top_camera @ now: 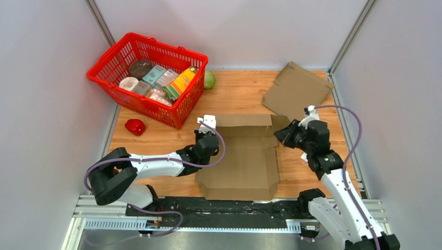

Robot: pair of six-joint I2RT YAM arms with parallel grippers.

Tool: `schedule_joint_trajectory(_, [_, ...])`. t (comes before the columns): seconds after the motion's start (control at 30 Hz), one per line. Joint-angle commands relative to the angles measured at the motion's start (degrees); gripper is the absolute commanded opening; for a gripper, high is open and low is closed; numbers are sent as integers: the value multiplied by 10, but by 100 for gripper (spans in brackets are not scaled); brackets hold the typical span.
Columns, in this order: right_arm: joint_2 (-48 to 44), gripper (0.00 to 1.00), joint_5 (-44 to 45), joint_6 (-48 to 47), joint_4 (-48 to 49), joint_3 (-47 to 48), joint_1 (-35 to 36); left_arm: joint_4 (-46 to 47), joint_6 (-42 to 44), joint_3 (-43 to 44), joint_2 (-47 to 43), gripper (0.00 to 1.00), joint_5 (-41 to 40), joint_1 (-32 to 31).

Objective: Fold the paper box

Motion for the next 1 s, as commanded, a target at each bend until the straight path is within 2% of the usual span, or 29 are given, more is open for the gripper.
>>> schedule_joint_trajectory(0.0, [51,0,153,-28,-5,-45,80,-84,-2,-10,4,0,21,-3])
schedule_joint_trajectory(0.17, [188,0,284,-70,-6,11,105,-87,-6,-14,-6,0,18,-3])
schedule_joint_trajectory(0.3, [240,0,343,-66,5,20,107,-92,-14,-16,-11,0,18,-3])
schedule_joint_trajectory(0.43, [257,0,345,-46,68,-12,109,-95,-20,-16,-15,0,17,-3])
schedule_joint_trajectory(0.53, [259,0,383,-37,105,-38,119,-105,-24,-10,-14,0,18,-3])
schedule_joint_trajectory(0.7, [278,0,401,-5,113,-41,123,-106,-30,-8,-12,0,19,-4])
schedule_joint_trajectory(0.83, [277,0,415,39,170,-78,137,-112,-34,-7,-12,0,17,-3])
schedule_joint_trajectory(0.97, [302,0,432,67,179,-84,139,-114,-40,-6,-14,0,19,-3])
